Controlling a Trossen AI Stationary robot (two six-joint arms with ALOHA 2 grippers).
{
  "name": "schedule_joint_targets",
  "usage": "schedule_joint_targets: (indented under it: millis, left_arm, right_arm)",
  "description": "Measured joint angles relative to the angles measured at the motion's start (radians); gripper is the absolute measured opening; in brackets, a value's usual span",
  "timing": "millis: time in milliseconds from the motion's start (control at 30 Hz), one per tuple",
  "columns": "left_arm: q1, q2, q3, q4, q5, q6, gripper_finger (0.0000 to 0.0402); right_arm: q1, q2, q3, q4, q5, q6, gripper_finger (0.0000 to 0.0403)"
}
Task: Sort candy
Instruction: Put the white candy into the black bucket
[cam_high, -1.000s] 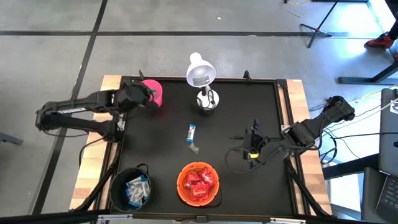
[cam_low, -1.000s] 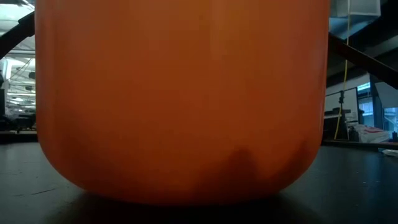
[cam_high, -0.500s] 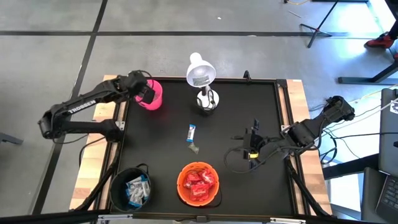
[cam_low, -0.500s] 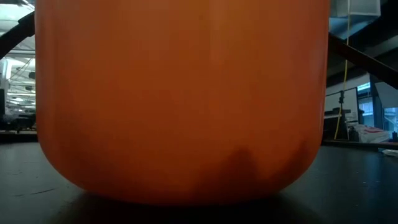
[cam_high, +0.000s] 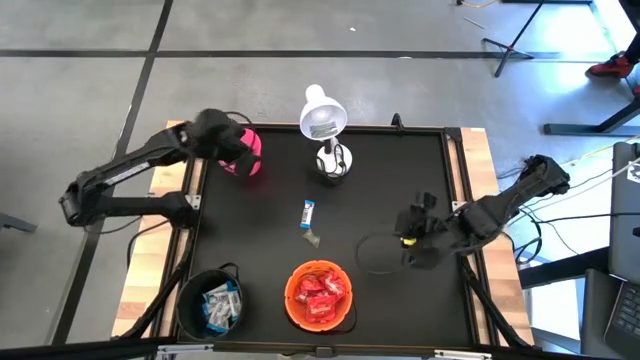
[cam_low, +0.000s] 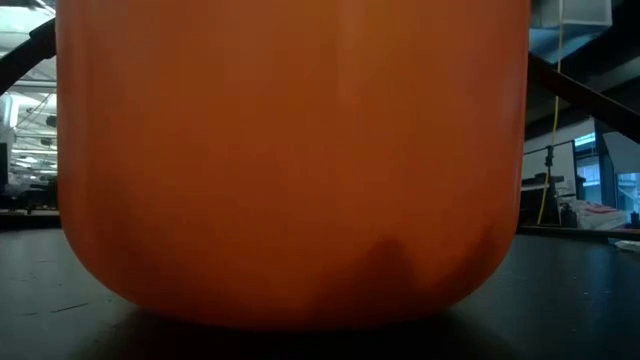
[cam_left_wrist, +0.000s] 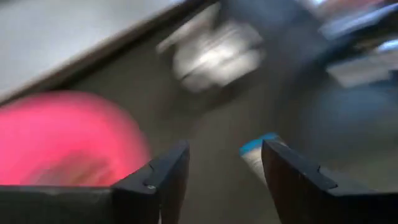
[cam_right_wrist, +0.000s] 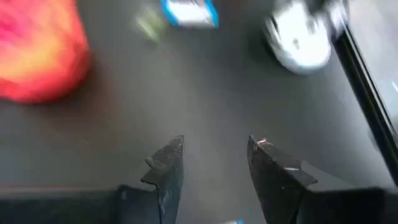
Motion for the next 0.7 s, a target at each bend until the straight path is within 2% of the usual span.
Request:
schedule_joint_targets:
  millis: [67,133,300,400,533,700]
  left_arm:
    - [-0.067,-0.063,0.002,0.15,0.103,0.0,0.0186]
    - [-0.151,-0.124,0.003,0.268,0.097,0.008,0.0182]
    - [-0.354,-0.255,-0.004,0.452,-0.066,0.063,0.0179]
    - [-0.474,-0.289,-0.044,0.579,-0.105,0.115,0.0179]
    - [-0.588,-0.291,-0.12,0.724,-0.2,0.172,0.0179]
    - [-0.68,-0.232,-0.23,0.892,-0.317,0.181,0.0179]
  right_arm:
    - [0.0,0.001,-0.071,-0.079,-0.003,0.113,0.017]
    - [0.0,-0.007,-0.157,-0.101,-0.033,0.217,0.017]
    - [0.0,-0.08,-0.434,0.037,-0.195,0.371,0.017]
    - [-0.01,-0.148,-0.588,0.164,-0.238,0.459,0.017]
    - [-0.058,-0.215,-0.741,0.26,-0.288,0.597,0.017]
    - [-0.116,-0.233,-0.847,0.282,-0.319,0.705,0.017]
